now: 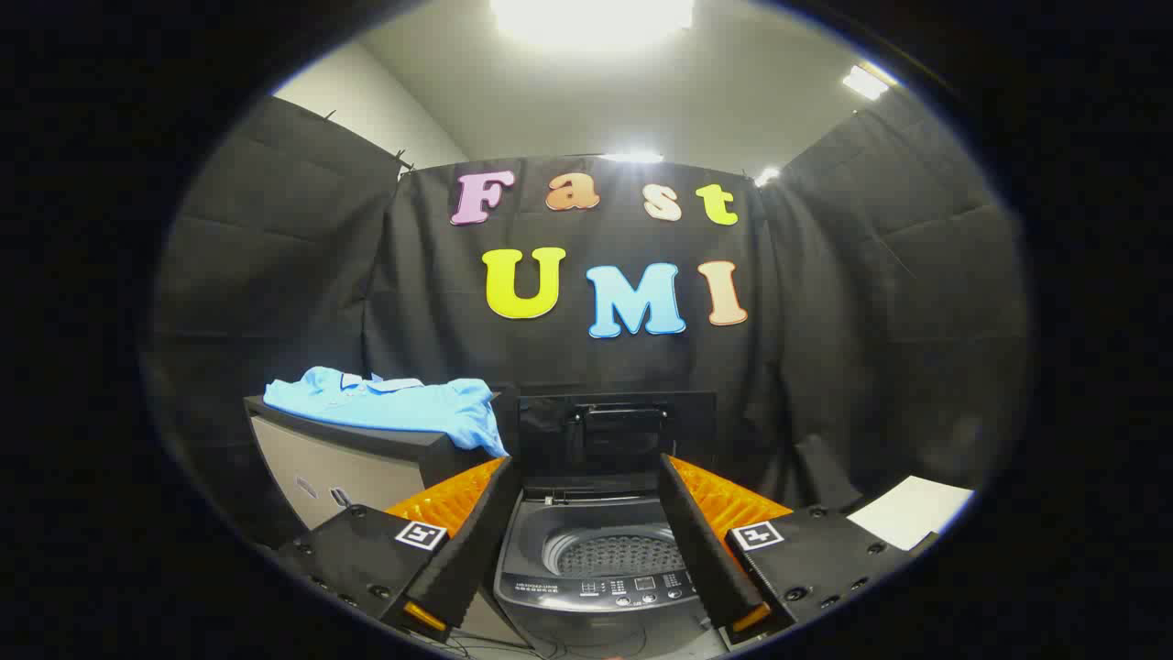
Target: Put the clothes into the washing machine and then close the washing machine lid.
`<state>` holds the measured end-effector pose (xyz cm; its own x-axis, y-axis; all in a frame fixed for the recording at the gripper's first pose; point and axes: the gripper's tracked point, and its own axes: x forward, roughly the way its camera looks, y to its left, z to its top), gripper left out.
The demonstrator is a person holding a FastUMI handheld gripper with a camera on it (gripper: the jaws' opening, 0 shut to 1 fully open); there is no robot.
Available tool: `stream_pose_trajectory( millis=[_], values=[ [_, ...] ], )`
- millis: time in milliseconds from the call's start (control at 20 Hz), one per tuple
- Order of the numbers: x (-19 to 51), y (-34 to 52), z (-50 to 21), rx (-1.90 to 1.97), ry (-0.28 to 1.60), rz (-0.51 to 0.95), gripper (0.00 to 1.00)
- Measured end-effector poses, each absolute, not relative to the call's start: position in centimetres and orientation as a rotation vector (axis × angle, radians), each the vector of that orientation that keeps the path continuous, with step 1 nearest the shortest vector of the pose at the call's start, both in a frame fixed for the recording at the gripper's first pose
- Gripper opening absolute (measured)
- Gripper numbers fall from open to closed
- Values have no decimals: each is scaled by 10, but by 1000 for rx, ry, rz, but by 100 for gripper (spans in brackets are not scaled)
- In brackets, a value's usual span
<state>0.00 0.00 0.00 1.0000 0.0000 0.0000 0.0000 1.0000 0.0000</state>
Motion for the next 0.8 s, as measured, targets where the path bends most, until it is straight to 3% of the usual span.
stream_pose_trajectory(
  millis=[800],
  values=[
    [-1, 26, -13, 24, 29, 43, 97]
  ],
)
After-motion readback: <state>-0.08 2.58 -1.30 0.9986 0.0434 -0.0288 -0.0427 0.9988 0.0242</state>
